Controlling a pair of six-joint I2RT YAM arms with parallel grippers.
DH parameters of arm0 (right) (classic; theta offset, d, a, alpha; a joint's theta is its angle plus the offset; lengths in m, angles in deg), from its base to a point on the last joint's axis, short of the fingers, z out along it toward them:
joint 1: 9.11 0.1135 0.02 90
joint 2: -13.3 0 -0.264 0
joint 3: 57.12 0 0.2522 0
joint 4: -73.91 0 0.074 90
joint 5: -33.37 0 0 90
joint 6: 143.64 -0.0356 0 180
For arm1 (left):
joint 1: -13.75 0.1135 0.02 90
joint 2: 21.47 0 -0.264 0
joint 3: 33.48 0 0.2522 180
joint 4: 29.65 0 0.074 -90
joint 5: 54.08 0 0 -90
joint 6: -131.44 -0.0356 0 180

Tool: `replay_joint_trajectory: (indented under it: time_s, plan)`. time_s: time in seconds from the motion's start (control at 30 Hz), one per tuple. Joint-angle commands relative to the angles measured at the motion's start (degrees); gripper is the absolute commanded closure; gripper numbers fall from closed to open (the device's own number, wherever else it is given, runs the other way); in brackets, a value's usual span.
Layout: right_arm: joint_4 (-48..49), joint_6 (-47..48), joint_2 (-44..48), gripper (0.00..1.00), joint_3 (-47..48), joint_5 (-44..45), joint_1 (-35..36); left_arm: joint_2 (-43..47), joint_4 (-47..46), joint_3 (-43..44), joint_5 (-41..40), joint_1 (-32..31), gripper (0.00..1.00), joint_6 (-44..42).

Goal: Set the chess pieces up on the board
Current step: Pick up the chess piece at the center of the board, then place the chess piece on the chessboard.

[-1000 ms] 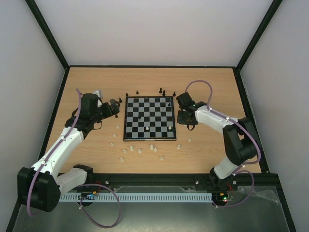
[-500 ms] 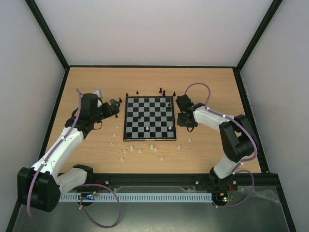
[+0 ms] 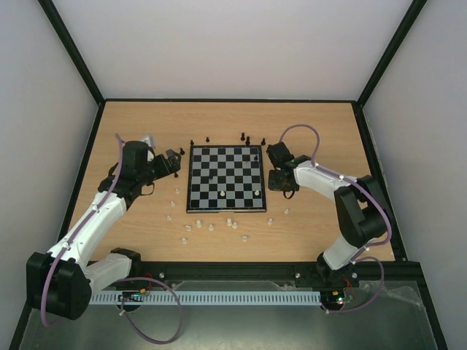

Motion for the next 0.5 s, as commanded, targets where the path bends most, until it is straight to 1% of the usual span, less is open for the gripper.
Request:
replay_joint_trajectory:
  time_s: [0.0, 0.27, 0.47]
  plan:
    - [-3.79, 0.34, 4.89, 0.98, 0.09, -1.58, 0.54, -0.37, -0.01, 0.75, -0.3, -0.25, 0.0, -0.15]
    - [-7.76, -0.25, 6.28, 0.98, 4.86, -1.46, 6.58, -0.03, -0.13, 0.41, -0.47, -0.3, 0.0, 0.25]
    - [-8.72, -0.42, 3.78, 0.98, 9.29, -2.75, 11.87, 0.33, 0.09, 0.23, -0.65, -0.34, 0.0, 0.22]
